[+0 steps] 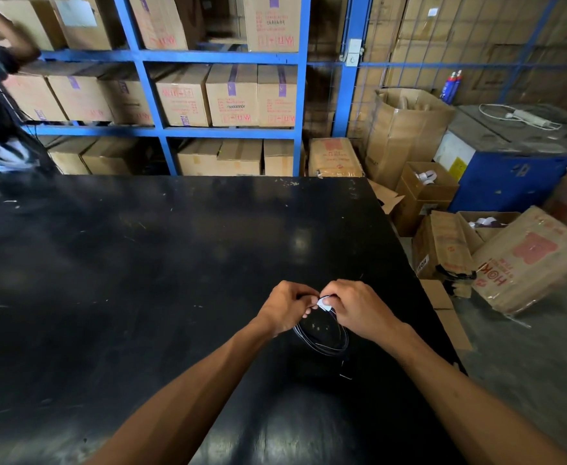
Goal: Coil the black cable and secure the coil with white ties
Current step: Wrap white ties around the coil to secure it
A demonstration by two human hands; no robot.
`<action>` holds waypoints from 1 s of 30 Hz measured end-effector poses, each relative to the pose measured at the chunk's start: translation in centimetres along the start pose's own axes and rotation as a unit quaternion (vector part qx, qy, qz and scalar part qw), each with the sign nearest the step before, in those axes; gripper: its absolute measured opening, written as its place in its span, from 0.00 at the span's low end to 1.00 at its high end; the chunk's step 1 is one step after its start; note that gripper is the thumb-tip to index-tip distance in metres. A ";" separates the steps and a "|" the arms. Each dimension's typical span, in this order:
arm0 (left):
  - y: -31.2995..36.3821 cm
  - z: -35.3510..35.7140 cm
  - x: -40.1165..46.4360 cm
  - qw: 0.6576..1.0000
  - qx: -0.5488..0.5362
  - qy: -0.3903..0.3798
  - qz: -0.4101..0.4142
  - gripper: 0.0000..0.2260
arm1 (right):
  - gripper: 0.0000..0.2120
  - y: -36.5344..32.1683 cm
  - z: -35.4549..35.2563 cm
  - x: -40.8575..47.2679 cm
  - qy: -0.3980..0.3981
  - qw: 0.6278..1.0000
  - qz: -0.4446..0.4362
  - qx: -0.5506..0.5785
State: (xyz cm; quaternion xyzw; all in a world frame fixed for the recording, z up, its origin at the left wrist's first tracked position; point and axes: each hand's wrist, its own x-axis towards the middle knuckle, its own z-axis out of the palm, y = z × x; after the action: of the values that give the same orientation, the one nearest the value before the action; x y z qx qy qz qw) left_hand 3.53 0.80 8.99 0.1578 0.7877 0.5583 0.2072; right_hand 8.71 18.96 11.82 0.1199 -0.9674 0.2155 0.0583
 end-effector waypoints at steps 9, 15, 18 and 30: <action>-0.7 -0.2 -0.6 0.981 -0.185 -0.013 -0.054 0.14 | 0.08 0.4 -0.3 1.1 0.041 0.976 0.187 0.100; -0.6 1.3 0.1 0.935 -0.341 0.038 -0.091 0.13 | 0.11 0.9 -0.4 0.8 0.090 0.982 0.141 0.089; -0.1 1.5 0.7 0.918 -0.367 0.111 -0.102 0.13 | 0.29 -0.2 0.6 0.2 0.090 0.985 0.124 0.078; -0.1 1.9 1.0 0.894 -0.429 0.075 -0.101 0.12 | 0.15 -0.4 1.0 1.8 0.162 0.537 0.453 0.693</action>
State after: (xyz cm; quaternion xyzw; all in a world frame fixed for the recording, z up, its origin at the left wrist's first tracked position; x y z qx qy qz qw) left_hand 3.62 2.84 8.21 -0.0690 0.4963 0.8285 0.2500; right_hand 6.99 17.82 11.39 -0.3686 -0.4154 0.8316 0.0073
